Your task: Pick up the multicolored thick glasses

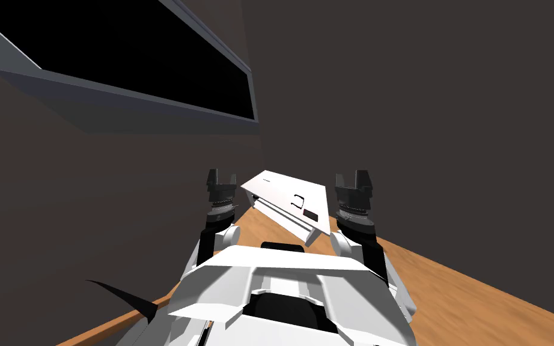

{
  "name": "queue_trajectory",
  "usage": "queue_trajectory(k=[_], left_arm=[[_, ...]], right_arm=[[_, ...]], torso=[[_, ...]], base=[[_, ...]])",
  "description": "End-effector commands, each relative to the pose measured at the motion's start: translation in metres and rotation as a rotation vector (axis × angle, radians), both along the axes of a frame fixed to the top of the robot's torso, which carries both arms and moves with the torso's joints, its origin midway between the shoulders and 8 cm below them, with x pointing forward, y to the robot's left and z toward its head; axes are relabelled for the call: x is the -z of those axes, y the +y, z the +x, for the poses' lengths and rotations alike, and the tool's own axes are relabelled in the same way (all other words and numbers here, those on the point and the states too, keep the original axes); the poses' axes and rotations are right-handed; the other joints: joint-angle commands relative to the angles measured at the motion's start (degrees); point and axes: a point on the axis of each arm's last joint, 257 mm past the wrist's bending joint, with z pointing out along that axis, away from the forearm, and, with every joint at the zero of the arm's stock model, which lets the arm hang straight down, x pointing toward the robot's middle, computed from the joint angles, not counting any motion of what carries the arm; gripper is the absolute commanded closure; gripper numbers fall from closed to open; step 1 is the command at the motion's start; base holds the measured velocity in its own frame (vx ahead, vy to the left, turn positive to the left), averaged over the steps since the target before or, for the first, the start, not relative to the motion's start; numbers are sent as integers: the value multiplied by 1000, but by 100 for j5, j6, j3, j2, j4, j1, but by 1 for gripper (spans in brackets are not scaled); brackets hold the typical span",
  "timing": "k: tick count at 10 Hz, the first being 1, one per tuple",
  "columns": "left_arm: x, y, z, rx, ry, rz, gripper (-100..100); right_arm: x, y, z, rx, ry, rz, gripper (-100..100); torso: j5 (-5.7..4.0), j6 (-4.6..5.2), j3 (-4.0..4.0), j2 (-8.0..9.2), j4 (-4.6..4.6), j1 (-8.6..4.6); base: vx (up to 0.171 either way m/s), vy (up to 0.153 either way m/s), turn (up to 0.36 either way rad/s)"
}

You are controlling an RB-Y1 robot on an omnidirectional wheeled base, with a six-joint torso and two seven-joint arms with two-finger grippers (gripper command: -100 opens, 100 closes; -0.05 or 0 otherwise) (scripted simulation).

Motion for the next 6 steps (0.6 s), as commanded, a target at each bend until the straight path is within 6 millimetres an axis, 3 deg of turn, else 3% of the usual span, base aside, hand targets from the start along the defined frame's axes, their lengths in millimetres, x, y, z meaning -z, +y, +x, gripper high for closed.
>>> queue_trajectory(k=[1,6], left_arm=[[0,0,0,0,0,0,0],[0,0,0,0,0,0,0]], right_arm=[[5,3,3,-7,20,-24,-100],[43,18,24,-21,158,-156,-100]], torso=[[0,0,0,0,0,0],[3,-1,0,0,0,15]], base=[[0,9,35],[-5,35,81]])
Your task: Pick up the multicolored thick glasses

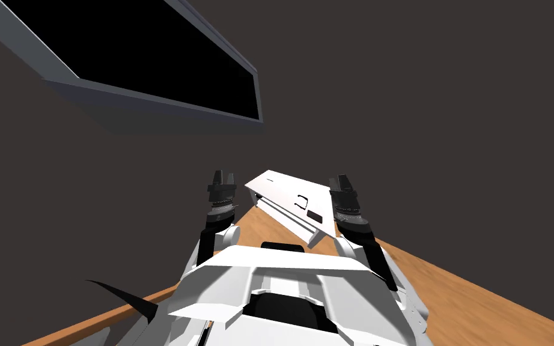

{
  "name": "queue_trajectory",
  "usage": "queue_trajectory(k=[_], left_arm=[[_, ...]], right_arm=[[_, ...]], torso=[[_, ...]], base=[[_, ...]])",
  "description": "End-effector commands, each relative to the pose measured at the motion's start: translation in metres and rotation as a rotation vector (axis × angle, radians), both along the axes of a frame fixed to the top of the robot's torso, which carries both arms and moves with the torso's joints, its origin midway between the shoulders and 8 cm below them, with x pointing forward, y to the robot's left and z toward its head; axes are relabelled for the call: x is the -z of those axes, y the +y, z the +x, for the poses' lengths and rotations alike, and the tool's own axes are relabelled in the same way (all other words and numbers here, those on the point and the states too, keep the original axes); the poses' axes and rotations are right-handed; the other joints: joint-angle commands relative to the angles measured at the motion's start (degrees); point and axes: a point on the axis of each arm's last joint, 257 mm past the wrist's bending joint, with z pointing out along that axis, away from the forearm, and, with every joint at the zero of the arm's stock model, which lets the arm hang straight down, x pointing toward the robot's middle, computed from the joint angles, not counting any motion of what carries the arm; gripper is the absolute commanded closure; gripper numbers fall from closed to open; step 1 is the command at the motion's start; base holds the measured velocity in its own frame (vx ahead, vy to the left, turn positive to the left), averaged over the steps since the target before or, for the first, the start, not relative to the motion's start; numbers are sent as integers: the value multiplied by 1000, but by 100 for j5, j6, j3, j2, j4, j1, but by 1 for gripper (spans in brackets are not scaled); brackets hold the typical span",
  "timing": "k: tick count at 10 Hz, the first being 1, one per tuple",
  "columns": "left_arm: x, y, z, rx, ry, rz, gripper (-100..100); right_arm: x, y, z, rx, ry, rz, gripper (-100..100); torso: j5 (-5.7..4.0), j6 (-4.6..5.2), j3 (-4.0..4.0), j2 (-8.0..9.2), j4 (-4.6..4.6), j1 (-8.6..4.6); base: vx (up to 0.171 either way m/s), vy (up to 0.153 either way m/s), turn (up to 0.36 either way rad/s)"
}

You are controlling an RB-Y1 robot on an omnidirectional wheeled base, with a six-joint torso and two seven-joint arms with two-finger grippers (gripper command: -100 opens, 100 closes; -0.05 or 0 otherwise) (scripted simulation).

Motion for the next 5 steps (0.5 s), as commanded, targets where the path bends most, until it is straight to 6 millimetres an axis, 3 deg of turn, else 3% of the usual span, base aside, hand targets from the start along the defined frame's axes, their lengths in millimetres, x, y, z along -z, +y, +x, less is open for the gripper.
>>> queue_trajectory(k=[1,5], left_arm=[[0,0,0,0,0,0,0],[0,0,0,0,0,0,0]], right_arm=[[20,7,9,0,62,-56,-100],[65,16,21,-7,195,-184,-100]], torso=[[0,0,0,0,0,0],[2,3,1,1,1,5]], base=[[-19,58,105],[-10,64,83]])
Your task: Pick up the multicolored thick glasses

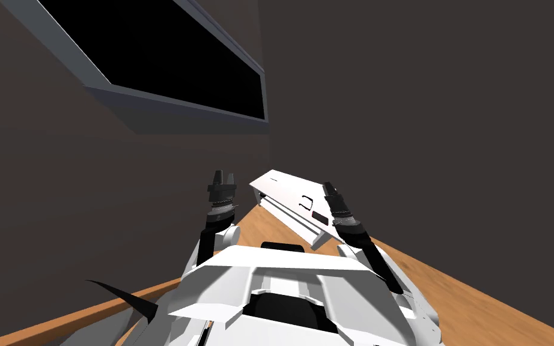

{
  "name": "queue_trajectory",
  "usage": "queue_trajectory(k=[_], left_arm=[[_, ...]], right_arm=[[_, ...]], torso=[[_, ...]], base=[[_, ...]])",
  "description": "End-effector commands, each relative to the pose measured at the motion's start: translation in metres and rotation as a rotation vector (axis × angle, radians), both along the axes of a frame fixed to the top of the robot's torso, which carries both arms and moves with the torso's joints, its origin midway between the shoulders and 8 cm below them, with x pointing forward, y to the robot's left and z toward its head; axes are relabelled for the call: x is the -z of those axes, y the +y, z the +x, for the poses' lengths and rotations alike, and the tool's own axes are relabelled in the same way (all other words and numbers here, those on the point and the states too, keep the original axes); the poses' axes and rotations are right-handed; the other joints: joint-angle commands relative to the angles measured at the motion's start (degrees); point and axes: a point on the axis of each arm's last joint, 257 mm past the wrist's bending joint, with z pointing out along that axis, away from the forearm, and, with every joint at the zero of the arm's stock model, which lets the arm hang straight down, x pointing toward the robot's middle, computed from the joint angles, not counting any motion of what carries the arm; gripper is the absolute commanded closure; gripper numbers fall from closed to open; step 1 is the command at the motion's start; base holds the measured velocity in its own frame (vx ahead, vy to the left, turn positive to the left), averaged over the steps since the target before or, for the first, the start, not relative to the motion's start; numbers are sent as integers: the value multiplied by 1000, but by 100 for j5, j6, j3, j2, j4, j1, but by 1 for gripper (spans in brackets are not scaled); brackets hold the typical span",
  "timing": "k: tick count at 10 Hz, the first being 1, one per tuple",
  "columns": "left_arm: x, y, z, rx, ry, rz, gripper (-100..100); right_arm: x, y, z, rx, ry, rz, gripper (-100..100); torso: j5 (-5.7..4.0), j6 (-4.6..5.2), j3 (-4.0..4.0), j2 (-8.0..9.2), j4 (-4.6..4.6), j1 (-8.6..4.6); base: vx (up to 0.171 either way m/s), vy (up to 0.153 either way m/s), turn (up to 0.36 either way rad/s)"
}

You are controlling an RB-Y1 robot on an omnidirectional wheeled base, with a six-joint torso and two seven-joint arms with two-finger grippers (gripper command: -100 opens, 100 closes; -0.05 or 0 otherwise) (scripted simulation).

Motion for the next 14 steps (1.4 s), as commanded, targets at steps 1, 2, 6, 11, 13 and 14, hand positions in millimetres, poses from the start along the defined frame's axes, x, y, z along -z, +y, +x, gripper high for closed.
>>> queue_trajectory(k=[1,2,6,11,13,14], left_arm=[[0,0,0,0,0,0,0],[0,0,0,0,0,0,0],[0,0,0,0,0,0,0],[0,0,0,0,0,0,0],[0,0,0,0,0,0,0],[0,0,0,0,0,0,0]], right_arm=[[25,3,6,4,70,-63,-100],[26,4,6,-2,72,-75,-100],[84,7,9,-10,221,-229,-100],[147,2,4,-27,374,-408,-100],[191,-6,-4,-37,476,-519,-100],[212,-11,-9,-41,527,-571,-100]], torso=[[0,0,0,0,0,0],[1,-1,1,2,0,5],[0,1,0,-1,0,-2],[0,0,-3,-5,-1,-2],[-1,0,-3,-5,-1,-8],[-1,0,-5,-9,-2,-7]], base=[[-17,69,145],[-6,47,36],[-7,54,87],[4,54,113],[12,39,167],[27,39,237]])
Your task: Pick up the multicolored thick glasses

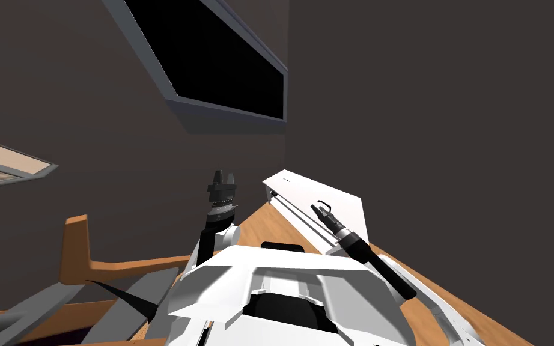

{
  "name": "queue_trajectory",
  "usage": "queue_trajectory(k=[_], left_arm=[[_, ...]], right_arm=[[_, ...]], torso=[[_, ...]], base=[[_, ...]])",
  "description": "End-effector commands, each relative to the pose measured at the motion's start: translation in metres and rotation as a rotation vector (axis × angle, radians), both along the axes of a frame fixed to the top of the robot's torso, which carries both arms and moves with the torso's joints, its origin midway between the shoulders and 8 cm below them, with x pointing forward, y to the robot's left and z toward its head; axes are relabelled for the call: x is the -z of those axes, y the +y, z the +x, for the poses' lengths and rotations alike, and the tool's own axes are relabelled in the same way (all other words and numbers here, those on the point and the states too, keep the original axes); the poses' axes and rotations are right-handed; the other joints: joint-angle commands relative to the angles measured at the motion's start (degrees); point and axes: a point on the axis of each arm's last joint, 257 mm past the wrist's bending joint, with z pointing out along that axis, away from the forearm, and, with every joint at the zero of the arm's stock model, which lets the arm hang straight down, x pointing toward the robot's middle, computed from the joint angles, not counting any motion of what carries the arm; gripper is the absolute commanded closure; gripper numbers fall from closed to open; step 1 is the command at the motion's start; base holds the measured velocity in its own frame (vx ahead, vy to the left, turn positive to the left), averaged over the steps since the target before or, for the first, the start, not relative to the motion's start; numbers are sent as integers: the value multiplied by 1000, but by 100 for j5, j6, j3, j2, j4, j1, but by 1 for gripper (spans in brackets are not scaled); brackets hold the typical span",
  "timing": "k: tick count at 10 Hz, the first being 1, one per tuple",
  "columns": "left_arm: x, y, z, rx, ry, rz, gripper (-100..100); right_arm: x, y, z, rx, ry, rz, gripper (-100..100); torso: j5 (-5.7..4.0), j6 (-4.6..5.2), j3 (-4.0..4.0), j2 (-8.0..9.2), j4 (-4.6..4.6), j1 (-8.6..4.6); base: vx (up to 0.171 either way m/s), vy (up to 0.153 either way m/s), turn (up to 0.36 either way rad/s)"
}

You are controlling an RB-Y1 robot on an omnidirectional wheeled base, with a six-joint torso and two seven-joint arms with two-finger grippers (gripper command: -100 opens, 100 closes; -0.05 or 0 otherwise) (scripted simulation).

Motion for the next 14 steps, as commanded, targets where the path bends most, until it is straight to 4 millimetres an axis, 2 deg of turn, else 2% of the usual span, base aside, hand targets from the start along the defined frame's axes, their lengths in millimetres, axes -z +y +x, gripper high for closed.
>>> queue_trajectory(k=[1,3,4,6,7,12,13,14], left_arm=[[0,0,0,0,0,0,0],[0,0,0,0,0,0,0],[0,0,0,0,0,0,0],[0,0,0,0,0,0,0],[0,0,0,0,0,0,0],[0,0,0,0,0,0,0],[0,0,0,0,0,0,0],[0,0,0,0,0,0,0]], right_arm=[[18,-3,-5,-10,35,-53,-100],[60,-19,-17,-25,132,-174,-100],[60,-19,-17,-25,133,-175,-100],[98,-41,-31,-35,226,-292,-100],[98,-41,-31,-37,227,-295,-100],[177,-112,-70,-56,446,-572,-100],[190,-127,-79,-59,486,-620,-100],[190,-127,-79,-58,488,-621,-100]], torso=[[0,0,0,0,0,0],[-2,0,0,0,0,-9],[-3,-1,-1,-2,0,-11],[-4,1,0,0,0,-15],[-5,1,-3,-6,-1,-20],[-10,0,-8,-15,-3,-40],[-11,1,-8,-14,-3,-46],[-12,2,-9,-15,-3,-48]], base=[[25,17,71],[24,12,204],[25,-4,100],[34,-11,201],[32,-22,114],[44,-55,304],[49,-93,305],[26,-62,70]])
